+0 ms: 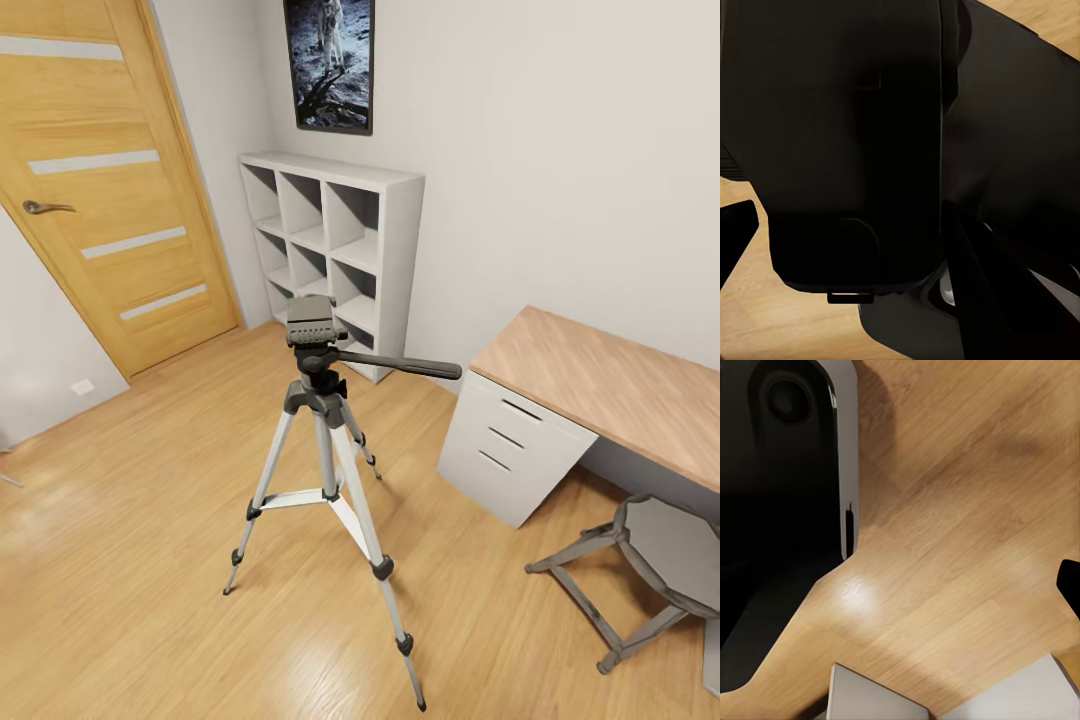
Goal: Attach the digital camera to the camera tripod in the bedroom.
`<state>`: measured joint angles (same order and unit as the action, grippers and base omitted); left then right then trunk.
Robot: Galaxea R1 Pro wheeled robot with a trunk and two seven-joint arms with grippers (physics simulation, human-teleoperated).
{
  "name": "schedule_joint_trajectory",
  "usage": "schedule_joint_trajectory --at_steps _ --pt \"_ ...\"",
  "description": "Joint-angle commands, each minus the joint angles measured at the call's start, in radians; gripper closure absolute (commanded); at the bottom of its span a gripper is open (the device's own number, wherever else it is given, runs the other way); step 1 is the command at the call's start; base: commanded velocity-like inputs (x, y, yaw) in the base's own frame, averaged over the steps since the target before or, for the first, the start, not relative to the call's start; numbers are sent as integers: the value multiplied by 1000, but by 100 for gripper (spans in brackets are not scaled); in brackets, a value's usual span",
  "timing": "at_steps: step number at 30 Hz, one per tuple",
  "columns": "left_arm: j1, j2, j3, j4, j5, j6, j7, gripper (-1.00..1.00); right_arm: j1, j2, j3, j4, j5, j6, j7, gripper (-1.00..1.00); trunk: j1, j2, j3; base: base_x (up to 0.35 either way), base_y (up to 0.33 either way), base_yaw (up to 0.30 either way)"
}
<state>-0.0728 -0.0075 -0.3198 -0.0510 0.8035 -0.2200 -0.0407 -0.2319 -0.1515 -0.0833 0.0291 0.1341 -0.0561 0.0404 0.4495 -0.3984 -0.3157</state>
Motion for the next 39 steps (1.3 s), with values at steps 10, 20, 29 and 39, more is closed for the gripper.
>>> schedule_joint_trajectory --at_steps 10,20,29,39 --pt "-1 0 -6 2 8 -4 -4 100 -1 0 -9 3 10 -6 2 -100 0 -2 -2 0 0 0" --pt "-1 0 -6 2 8 -4 -4 100 -1 0 -9 3 10 -7 1 -100 0 -2 -2 0 0 0" --pt "-1 0 -7 2 8 -4 -4 100 -1 0 -9 3 10 -10 -2 -100 0 -2 -2 0 0 0" --pt "-1 -1 -6 2 7 -4 -4 100 -1 1 -9 3 10 -10 -3 -100 0 -2 -2 0 0 0"
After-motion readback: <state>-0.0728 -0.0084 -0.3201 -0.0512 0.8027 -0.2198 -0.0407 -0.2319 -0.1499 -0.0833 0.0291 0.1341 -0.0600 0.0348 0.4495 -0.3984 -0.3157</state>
